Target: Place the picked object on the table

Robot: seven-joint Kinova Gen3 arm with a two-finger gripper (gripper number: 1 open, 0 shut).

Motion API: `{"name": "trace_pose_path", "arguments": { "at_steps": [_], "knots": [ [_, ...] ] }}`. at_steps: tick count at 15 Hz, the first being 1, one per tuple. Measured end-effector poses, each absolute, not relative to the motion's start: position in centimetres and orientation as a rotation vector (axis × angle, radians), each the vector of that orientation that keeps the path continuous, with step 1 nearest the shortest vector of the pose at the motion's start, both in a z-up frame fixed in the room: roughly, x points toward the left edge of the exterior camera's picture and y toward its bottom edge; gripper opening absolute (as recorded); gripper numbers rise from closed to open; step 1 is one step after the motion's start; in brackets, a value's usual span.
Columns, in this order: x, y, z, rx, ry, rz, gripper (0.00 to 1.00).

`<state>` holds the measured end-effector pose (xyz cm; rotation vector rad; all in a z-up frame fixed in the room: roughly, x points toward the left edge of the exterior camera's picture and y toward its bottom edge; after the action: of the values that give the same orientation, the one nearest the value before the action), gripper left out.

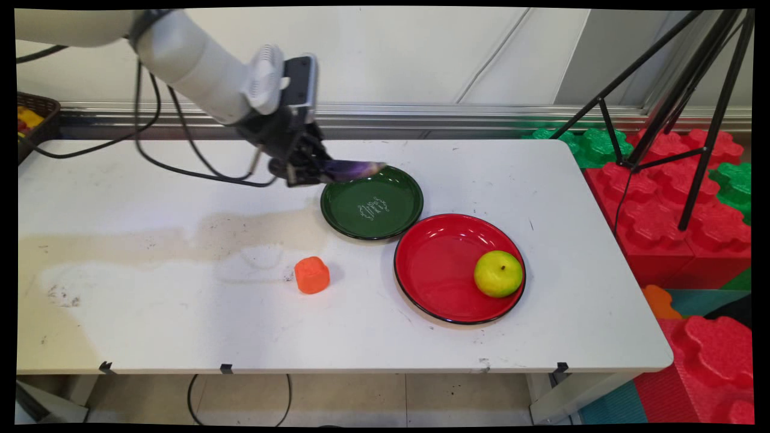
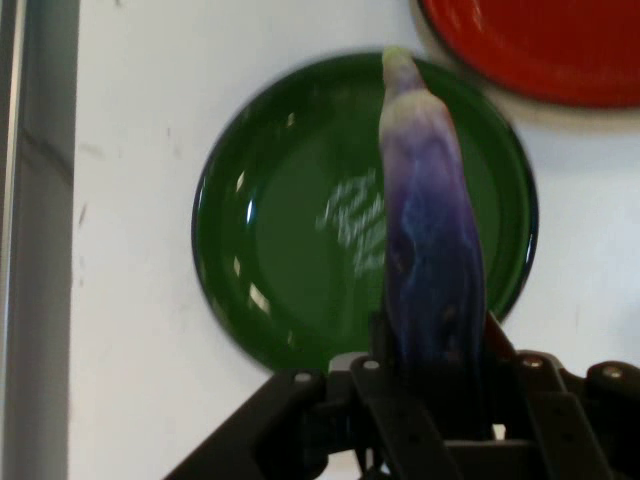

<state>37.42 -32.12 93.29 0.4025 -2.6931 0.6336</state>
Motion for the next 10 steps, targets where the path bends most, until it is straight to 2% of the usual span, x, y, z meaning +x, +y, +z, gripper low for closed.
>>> {"name": "trace_pose_path", "arguments": {
  "at_steps": [10],
  "knots": [
    [42.4, -32.1, 91.1, 0.160, -2.874, 0.564, 0.00]
  ]
}}
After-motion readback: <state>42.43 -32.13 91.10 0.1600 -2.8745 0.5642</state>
